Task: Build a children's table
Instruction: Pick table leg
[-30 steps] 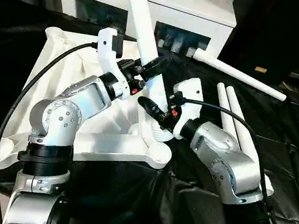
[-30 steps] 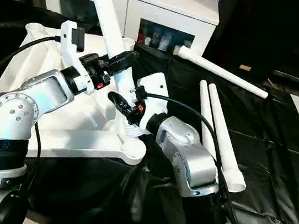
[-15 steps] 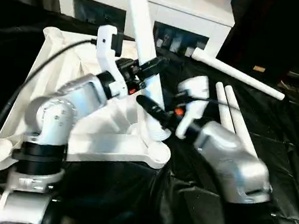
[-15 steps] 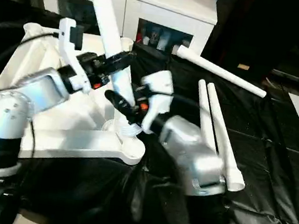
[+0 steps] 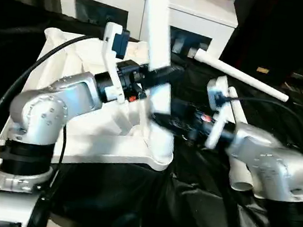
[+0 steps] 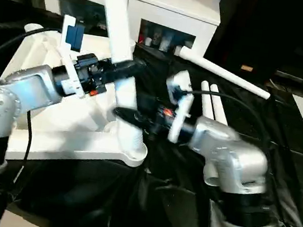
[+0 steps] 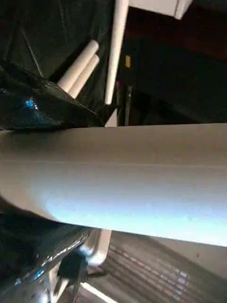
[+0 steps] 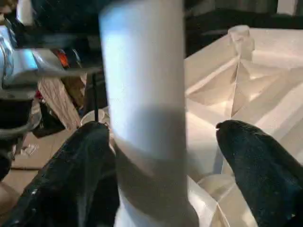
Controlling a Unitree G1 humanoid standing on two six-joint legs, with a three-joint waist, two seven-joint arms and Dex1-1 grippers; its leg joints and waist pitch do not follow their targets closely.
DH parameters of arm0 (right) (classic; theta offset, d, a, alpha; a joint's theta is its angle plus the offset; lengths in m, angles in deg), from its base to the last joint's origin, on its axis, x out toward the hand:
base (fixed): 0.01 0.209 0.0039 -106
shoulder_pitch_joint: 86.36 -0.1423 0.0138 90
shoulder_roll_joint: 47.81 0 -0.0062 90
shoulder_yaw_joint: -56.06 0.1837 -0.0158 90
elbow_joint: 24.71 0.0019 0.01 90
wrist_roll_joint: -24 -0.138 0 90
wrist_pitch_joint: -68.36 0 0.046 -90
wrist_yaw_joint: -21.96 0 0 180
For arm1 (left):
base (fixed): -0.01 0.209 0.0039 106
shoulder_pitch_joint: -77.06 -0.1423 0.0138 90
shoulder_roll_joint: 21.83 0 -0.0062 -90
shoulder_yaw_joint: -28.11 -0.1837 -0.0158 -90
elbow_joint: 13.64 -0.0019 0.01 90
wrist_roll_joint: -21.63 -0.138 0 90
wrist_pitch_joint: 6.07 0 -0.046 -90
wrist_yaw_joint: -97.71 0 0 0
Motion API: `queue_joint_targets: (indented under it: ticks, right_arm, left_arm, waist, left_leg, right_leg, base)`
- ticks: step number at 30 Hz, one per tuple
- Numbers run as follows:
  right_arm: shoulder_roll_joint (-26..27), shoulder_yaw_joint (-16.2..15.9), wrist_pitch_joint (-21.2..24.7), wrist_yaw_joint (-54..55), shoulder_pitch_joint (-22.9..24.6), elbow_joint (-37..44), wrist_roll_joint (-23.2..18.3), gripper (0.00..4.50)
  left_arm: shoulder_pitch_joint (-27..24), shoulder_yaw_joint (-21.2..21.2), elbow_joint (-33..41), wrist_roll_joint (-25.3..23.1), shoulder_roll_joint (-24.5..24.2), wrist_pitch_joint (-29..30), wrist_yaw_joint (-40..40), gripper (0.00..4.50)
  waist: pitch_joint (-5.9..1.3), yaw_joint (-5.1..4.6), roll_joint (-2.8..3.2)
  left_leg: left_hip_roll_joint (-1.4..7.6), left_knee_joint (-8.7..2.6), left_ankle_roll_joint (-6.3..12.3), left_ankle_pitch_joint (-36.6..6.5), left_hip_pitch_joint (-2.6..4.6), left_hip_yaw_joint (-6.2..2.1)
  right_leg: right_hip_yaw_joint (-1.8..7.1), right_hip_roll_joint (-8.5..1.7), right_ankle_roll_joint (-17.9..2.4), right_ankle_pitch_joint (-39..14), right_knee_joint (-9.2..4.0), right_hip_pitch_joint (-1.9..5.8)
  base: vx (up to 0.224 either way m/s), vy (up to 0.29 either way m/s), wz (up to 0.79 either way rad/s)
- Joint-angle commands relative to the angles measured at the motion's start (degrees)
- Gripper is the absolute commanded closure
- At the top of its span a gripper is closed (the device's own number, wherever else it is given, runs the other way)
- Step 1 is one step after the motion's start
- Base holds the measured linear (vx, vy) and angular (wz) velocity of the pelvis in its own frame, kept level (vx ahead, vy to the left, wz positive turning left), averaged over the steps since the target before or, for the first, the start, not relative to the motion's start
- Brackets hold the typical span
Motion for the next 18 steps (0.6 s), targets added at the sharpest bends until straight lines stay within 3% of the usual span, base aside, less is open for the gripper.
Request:
queue_joint_targets:
  ticks: [1,15,16,18]
  right_arm:
    - [-2.0,-1.6,1.3,-2.0,-1.2,0.2,-0.5,0.04]
    - [-2.8,-4.8,3.5,-5.8,-0.6,2.4,-1.6,0.00]
    - [-2.8,-5.0,3.7,-6.0,-0.6,2.5,-1.8,0.28]
    - [-2.8,-5.2,3.9,-6.3,-0.5,2.6,-1.8,0.35]
  left_arm:
    - [1.8,-2.0,2.2,0.7,-1.1,0.3,-3.3,2.64]
    - [3.0,-8.2,2.8,-1.9,-3.6,-1.3,-10.7,2.64]
    - [3.1,-8.7,2.8,-2.2,-3.7,-1.5,-11.1,2.64]
    - [3.2,-8.9,2.7,-2.2,-3.7,-1.6,-11.3,2.64]
  waist:
    - [-3.52,0.28,0.77]
    - [-3.55,0.80,0.84]
    - [-3.53,0.75,0.80]
    - [-3.57,0.75,0.75]
  left_leg:
    - [1.00,-3.67,-1.28,-6.9,0.39,-0.11]
    - [1.12,-3.69,-1.73,-7.1,0.43,-0.11]
    - [1.11,-3.70,-1.74,-7.1,0.40,-0.10]
    - [1.09,-3.66,-1.87,-7.1,0.34,-0.11]
  right_leg:
    - [2.89,-3.91,-8.1,-5.9,-4.30,3.50]
    - [2.89,-4.02,-8.3,-6.6,-4.21,3.41]
    - [2.90,-3.99,-8.1,-6.7,-4.24,3.41]
    - [2.92,-4.01,-8.0,-6.8,-4.19,3.50]
  base:
    - [0.000,0.000,0.00]
    - [0.000,0.000,0.00]
    - [0.000,0.000,0.00]
    - [0.000,0.000,0.00]
